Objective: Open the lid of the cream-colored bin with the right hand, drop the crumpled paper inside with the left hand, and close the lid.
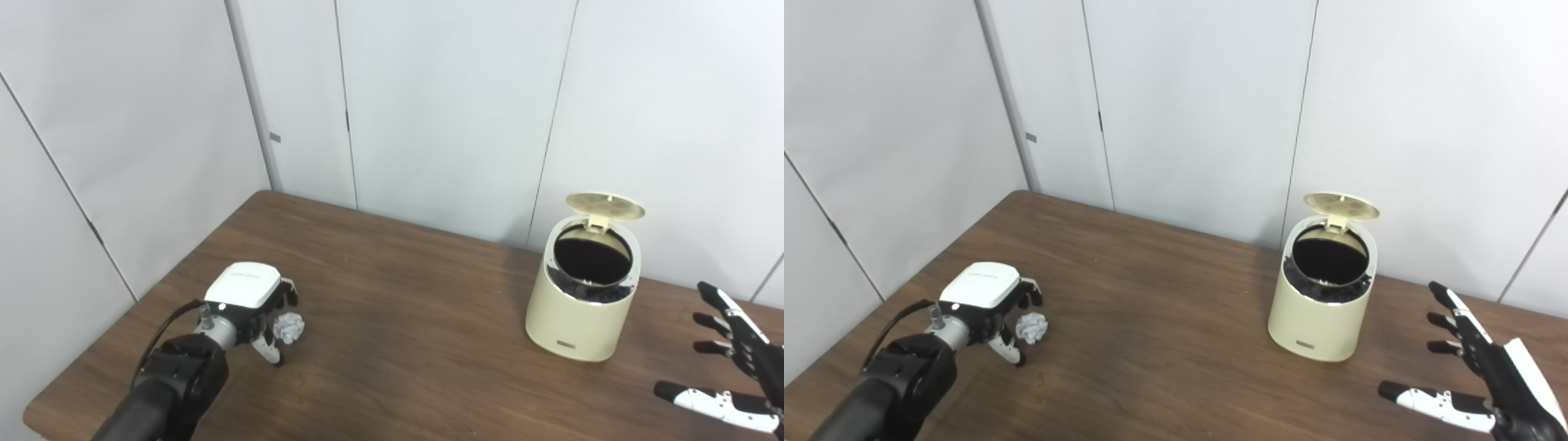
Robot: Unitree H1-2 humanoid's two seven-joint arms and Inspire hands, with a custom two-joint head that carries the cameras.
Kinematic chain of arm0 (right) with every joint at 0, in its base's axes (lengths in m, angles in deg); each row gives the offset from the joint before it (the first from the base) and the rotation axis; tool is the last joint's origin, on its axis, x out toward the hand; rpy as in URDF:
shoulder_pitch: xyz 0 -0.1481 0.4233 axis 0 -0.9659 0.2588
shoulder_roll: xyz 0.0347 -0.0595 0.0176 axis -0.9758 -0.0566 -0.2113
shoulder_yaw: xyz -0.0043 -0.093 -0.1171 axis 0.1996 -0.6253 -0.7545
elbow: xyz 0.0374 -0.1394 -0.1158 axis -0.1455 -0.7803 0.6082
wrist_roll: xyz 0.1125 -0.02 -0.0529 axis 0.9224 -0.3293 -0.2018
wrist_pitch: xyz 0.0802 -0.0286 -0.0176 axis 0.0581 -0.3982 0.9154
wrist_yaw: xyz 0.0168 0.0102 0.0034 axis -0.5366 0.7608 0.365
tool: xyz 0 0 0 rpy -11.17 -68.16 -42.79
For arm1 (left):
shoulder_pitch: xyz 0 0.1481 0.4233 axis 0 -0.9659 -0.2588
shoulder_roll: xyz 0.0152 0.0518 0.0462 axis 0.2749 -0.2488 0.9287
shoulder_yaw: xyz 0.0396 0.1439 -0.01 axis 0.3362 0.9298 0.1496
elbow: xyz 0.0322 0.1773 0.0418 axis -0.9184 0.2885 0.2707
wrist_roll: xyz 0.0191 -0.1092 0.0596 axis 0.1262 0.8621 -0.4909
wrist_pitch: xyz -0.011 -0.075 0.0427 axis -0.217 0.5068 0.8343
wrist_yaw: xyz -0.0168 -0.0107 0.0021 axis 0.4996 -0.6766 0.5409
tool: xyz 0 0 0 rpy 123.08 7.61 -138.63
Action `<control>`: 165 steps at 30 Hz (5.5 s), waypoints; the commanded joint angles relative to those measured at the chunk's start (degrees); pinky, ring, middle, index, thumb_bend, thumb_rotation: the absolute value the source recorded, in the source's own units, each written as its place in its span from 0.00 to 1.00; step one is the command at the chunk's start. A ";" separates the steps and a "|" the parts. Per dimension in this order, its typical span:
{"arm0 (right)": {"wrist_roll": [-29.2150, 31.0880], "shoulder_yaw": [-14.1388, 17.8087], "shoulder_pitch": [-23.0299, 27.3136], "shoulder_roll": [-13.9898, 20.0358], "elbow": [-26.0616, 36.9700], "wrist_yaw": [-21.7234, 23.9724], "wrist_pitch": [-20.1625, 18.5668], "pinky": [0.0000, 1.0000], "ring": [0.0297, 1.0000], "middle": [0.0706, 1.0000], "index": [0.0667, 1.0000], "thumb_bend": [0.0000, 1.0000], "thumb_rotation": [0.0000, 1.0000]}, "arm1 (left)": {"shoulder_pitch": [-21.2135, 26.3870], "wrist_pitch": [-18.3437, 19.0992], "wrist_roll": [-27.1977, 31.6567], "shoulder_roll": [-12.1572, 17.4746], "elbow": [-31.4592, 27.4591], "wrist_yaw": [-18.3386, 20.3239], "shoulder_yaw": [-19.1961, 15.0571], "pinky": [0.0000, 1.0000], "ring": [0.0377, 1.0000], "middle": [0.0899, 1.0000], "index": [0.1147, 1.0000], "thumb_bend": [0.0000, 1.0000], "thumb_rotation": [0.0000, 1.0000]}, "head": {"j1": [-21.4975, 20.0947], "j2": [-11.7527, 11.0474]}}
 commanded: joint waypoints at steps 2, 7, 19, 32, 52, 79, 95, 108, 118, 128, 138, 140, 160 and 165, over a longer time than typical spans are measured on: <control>0.01 0.82 1.76 0.83 2.37 -0.20 0.06 0.73 0.88 0.96 0.94 0.77 0.32 | -0.12 -0.51 1.23 0.56 1.81 0.29 2.01 0.56 0.62 0.63 0.62 0.79 0.00 | -0.11 0.25; 0.43 1.17 1.70 0.82 3.11 -0.04 -1.33 0.72 0.86 0.96 0.94 0.76 0.32 | -0.26 -1.31 2.13 0.88 3.88 -0.95 3.73 0.54 0.59 0.56 0.57 0.78 0.00 | -0.17 0.50; -0.65 1.55 1.31 0.81 3.06 -0.69 -1.04 0.69 0.85 0.94 0.93 0.76 0.34 | -0.26 -2.13 1.61 1.84 6.75 -4.43 7.72 0.38 0.40 0.43 0.42 0.53 0.00 | -0.43 0.89; -0.64 1.92 1.23 0.68 2.98 -0.66 -0.81 0.70 0.85 0.94 0.92 0.73 0.36 | 0.10 0.17 -1.17 2.61 4.81 -3.37 8.81 0.33 0.35 0.42 0.42 0.53 0.00 | -0.11 0.97; -1.06 1.59 1.73 0.34 3.03 -0.55 -1.15 0.69 0.85 0.93 0.91 0.72 0.32 | 2.28 -2.87 -3.96 -6.21 -8.63 -21.35 1.01 0.24 0.25 0.42 0.42 0.53 0.00 | -1.72 0.72; -4.06 -0.14 1.30 -2.44 0.62 -2.74 2.32 0.69 0.83 0.94 0.91 0.74 0.18 | 15.57 -11.99 -7.91 -18.94 -5.00 -36.88 7.16 0.27 0.34 0.41 0.42 0.53 0.00 | -14.20 -4.35; -6.32 -2.26 1.21 -4.23 -2.67 -5.27 5.24 0.67 0.84 0.94 0.90 0.74 0.23 | 26.71 -13.78 -6.94 -26.37 4.45 -41.32 13.76 0.23 0.31 0.39 0.44 0.52 0.00 | -21.88 -6.78; -8.81 -3.47 1.08 -5.36 -2.51 -6.03 5.07 0.60 0.81 0.93 0.89 0.74 0.26 | 30.89 -14.41 -5.56 -29.49 12.72 -44.84 18.76 0.21 0.29 0.42 0.42 0.53 0.00 | -24.53 -7.77; -9.53 -3.61 1.47 -6.22 -1.96 -5.98 4.49 0.64 0.82 0.93 0.89 0.74 0.26 | 32.97 -14.42 -5.19 -30.42 17.42 -47.23 21.64 0.20 0.30 0.38 0.44 0.52 0.00 | -26.00 -8.01; -10.60 -3.63 1.55 -6.31 -1.37 -5.96 3.95 0.63 0.81 0.92 0.89 0.75 0.28 | 34.64 -14.14 -5.01 -30.47 22.27 -48.65 23.89 0.26 0.35 0.42 0.42 0.53 0.00 | -26.22 -7.97; -10.95 -3.66 1.60 -6.08 -0.83 -5.65 3.61 0.63 0.81 0.92 0.90 0.75 0.29 | 38.23 -13.84 -6.23 -29.45 29.32 -51.61 26.45 0.31 0.38 0.36 0.46 0.52 0.00 | -26.54 -7.66; -11.07 -3.62 1.70 -6.08 -1.00 -5.85 3.96 0.63 0.80 0.92 0.90 0.75 0.29 | 38.80 -13.83 -6.07 -29.34 30.77 -52.31 26.82 0.32 0.39 0.36 0.46 0.52 0.00 | -27.06 -7.81; -8.63 -1.93 1.61 -5.14 -1.16 -5.51 4.19 0.69 0.84 0.94 0.90 0.74 0.26 | 40.62 -10.86 -4.90 -28.53 33.56 -47.51 29.61 0.49 0.55 0.50 0.56 0.80 0.15 | -26.45 -7.53; -8.63 -1.98 1.48 -5.27 -1.05 -5.59 4.31 0.68 0.84 0.93 0.90 0.74 0.25 | 40.24 -10.87 -4.34 -28.10 31.93 -45.67 29.73 0.48 0.55 0.55 0.63 0.94 0.26 | -26.43 -7.27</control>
